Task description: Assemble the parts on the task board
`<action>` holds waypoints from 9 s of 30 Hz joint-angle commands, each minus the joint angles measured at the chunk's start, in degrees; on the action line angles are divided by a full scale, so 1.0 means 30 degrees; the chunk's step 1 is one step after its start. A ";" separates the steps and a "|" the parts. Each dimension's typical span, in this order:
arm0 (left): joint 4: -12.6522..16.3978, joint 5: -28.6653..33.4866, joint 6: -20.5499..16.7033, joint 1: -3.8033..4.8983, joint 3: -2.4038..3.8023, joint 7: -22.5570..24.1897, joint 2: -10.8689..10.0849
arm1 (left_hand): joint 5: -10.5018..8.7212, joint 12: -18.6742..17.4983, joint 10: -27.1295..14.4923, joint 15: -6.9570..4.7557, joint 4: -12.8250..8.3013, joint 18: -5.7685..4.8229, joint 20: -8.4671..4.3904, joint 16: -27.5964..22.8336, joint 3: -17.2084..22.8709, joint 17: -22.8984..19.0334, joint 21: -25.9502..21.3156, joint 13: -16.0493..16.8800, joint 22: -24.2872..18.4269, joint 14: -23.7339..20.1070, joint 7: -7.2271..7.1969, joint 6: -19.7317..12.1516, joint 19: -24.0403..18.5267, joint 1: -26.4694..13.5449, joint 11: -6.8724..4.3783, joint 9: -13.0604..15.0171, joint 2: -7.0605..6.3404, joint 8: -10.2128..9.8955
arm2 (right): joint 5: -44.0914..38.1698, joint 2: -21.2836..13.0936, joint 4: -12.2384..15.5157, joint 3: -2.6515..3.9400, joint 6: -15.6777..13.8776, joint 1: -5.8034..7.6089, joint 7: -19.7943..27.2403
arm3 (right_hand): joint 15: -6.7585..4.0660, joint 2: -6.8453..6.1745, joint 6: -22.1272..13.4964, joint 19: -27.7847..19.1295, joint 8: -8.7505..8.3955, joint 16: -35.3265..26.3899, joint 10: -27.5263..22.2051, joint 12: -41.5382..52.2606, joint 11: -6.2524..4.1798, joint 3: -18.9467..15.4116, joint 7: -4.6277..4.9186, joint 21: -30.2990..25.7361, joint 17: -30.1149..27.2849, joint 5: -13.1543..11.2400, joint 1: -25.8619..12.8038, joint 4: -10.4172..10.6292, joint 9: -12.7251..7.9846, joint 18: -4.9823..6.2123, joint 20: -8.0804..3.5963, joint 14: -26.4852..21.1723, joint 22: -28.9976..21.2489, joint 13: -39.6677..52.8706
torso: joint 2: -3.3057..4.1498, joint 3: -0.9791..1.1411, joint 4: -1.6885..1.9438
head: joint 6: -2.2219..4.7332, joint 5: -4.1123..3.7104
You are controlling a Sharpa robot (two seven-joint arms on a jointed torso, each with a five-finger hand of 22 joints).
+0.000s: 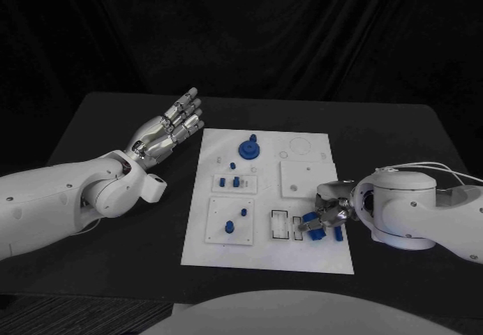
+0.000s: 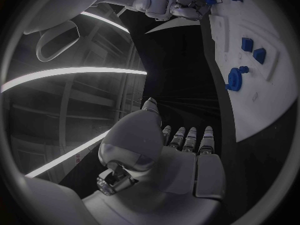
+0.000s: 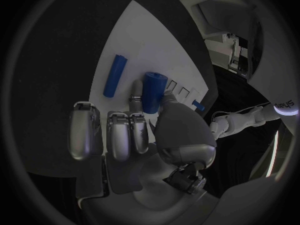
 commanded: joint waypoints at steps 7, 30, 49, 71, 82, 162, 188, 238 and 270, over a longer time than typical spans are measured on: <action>0.0002 -0.0051 0.0663 -0.0061 0.0017 0.0049 0.0013 | 0.0146 -0.0126 -0.0005 0.0196 -0.0009 0.0241 0.0278 -0.0069 0.0214 -0.0021 0.0015 -0.0017 0.0044 -0.0009 0.0329 0.0075 -0.0033 0.0316 0.0162 0.0029 0.0071 -0.0008 | 0.0447 -0.0302 0.0338 -0.0017 -0.0518 -0.0099 -0.0692 | 0.0259 0.0053 -0.1529 0.0395 -0.1296 0.0050 0.1988 0.0048 0.0142 0.1119 0.0205 -0.0393 0.5028 1.0685 0.2840 -0.0742 0.0475 0.0195 0.0204 0.1985 0.3770 0.5032 | 0.0004 0.0002 -0.0008 | -0.0004 -0.0017; -0.0130 -0.0051 0.1089 -0.0131 0.0017 -0.0307 0.0135 | 0.0323 -0.0126 -0.0005 0.0550 -0.0034 0.0266 0.0667 -0.0069 0.0336 -0.0021 0.0045 -0.0017 0.0082 -0.0009 0.0693 0.0194 0.0002 0.0595 0.0239 0.0058 0.0197 0.0022 | 1.2082 -0.0962 0.1320 -0.0014 -0.3626 0.1224 -0.0335 | 0.0386 -0.1444 -0.2196 0.0315 -0.0478 0.0050 0.1988 0.0048 0.0234 0.6646 0.0391 -0.0713 0.5028 1.7443 0.1374 -0.0710 0.1463 0.0263 0.0318 0.1985 0.3688 0.5032 | -0.0003 -0.0017 0.0016 | -0.0004 0.0033; -0.0175 -0.0051 0.1427 -0.0202 0.0017 -0.0342 0.0148 | 0.0760 -0.0126 -0.0005 0.0826 -0.0123 0.0287 0.1236 -0.0069 0.0298 -0.0021 0.0086 -0.0017 0.0126 -0.0009 0.1100 0.0390 0.0051 0.0933 0.0330 0.0103 -0.0129 0.0071 | 1.1377 0.0726 -0.0058 -0.0018 -0.3938 0.0932 -0.0429 | 0.0539 -0.1105 -0.3252 -0.0117 -0.0061 0.0050 0.1988 0.0048 0.0410 0.6148 0.0584 -0.1850 0.5028 1.1287 0.0385 -0.0548 0.1600 0.0491 0.0465 0.1985 0.3367 0.5032 | 0.0003 -0.0010 0.0011 | -0.0004 0.0139; -0.0221 -0.0051 0.1574 -0.0286 0.0017 -0.0312 0.0166 | 0.0973 -0.0126 -0.0005 0.1000 -0.0081 0.0300 0.1495 -0.0069 0.0291 -0.0021 0.0125 -0.0017 0.0170 -0.0009 0.1335 0.0551 0.0097 0.1050 0.0389 0.0138 -0.0270 0.0112 | 1.0221 0.1597 -0.0467 -0.0018 -0.3506 0.0586 -0.0524 | 0.0658 -0.0199 -0.3621 -0.0248 0.0364 0.0050 0.1988 0.0048 0.0547 0.3843 0.0722 -0.2570 0.5028 0.3680 -0.0901 0.0460 0.1145 0.0603 0.0594 0.1985 0.3213 0.5032 | 0.0000 -0.0010 0.0007 | -0.0004 0.0166; -0.0236 -0.0051 0.1756 -0.0317 0.0017 -0.0353 0.0177 | 0.1082 -0.0126 -0.0005 0.1180 -0.0103 0.0307 0.1635 -0.0069 0.0327 -0.0021 0.0147 -0.0017 0.0192 -0.0009 0.1428 0.0584 0.0124 0.1137 0.0418 0.0143 -0.0290 0.0117 | 1.0212 0.1753 -0.0592 -0.0018 -0.3124 0.0527 -0.0537 | 0.0676 0.0230 -0.3763 -0.0175 0.0567 0.0050 0.1988 0.0048 0.0571 0.2334 0.0749 -0.2598 0.5028 0.0959 -0.1841 0.0456 0.0902 0.0591 0.0605 0.1985 0.3242 0.5032 | -0.0004 -0.0007 0.0008 | -0.0004 0.0268; -0.0544 -0.0051 0.1947 -0.0546 0.0017 -0.0353 0.0163 | 0.1237 -0.0126 -0.0005 0.1036 -0.0082 0.0302 0.1525 -0.0069 0.0487 -0.0021 0.0100 -0.0017 0.0116 -0.0009 0.0590 -0.0130 0.0059 0.1362 0.0042 -0.0030 -0.0275 -0.0068 | 0.9908 0.0945 0.0106 -0.0018 -0.2311 0.0756 0.0123 | -0.0294 0.1530 -0.4231 -0.0086 1.2878 -0.0125 0.1988 0.0048 -0.0580 -0.2351 -0.0564 -0.3229 0.4645 0.0219 0.3318 -0.1342 1.2093 0.0652 -0.0284 0.1904 0.3162 0.5032 | -0.0005 -0.0007 -0.0004 | -0.0004 0.0572; -0.0575 -0.0051 0.1851 -0.0595 0.0017 -0.0309 0.0153 | 0.1178 -0.0126 -0.0005 0.0773 -0.0056 0.0299 0.0970 -0.0069 0.0424 -0.0021 0.0045 -0.0017 0.0046 -0.0009 0.1250 -0.0144 -0.0002 0.1151 -0.0124 -0.0034 -0.0243 -0.0072 | 0.9334 0.0775 0.0067 -0.0018 -0.3206 0.0640 0.0238 | -0.0285 0.2011 -0.4608 -0.0015 1.2023 -0.0063 0.1988 0.0048 -0.0567 -0.1953 -0.0544 -0.3129 0.4778 0.1596 0.4032 -0.1726 1.1766 0.0628 -0.0281 0.1933 0.3207 0.5032 | -0.0004 -0.0012 0.0003 | -0.0004 0.0578; -0.0515 -0.0049 0.1672 -0.0600 0.0017 -0.0608 0.0080 | 0.1302 -0.0126 -0.0005 0.0652 -0.0096 0.0296 0.0761 -0.0069 0.0483 -0.0021 0.0051 -0.0017 0.0047 -0.0009 0.1602 0.0154 0.0004 0.1284 0.0122 0.0053 -0.0231 0.0023 | 0.0429 -0.2800 0.0590 -0.0022 0.0577 0.1446 -0.0756 | -0.0195 0.1919 -0.0326 0.0451 0.1521 0.0050 0.1988 0.0048 -0.0258 -0.1751 -0.0277 -0.1450 0.5028 0.0203 0.3017 0.0313 0.0437 0.0351 -0.0208 0.1985 0.3585 0.5032 | -0.0103 -0.0054 0.0003 | -0.0004 -0.0172; -0.0487 -0.0049 0.1978 -0.0602 0.0017 -0.0768 0.0074 | 0.1546 -0.0126 -0.0005 0.0793 -0.0207 0.0285 0.0937 -0.0069 0.0648 -0.0021 0.0085 -0.0017 0.0076 -0.0009 0.1997 0.0425 0.0042 0.1669 0.0695 0.0119 -0.0242 0.0100 | 0.0654 -0.1877 0.0045 -0.0024 0.1255 -0.0196 -0.0790 | 0.0344 0.0638 -0.2576 0.0277 -0.0812 0.0011 0.1988 0.0048 0.0314 0.0950 0.0432 -0.1904 0.4922 0.4230 0.5787 -0.1831 -0.0357 0.0425 0.0249 0.1964 0.3459 0.5032 | -0.0104 -0.0059 -0.0008 | -0.0004 -0.0020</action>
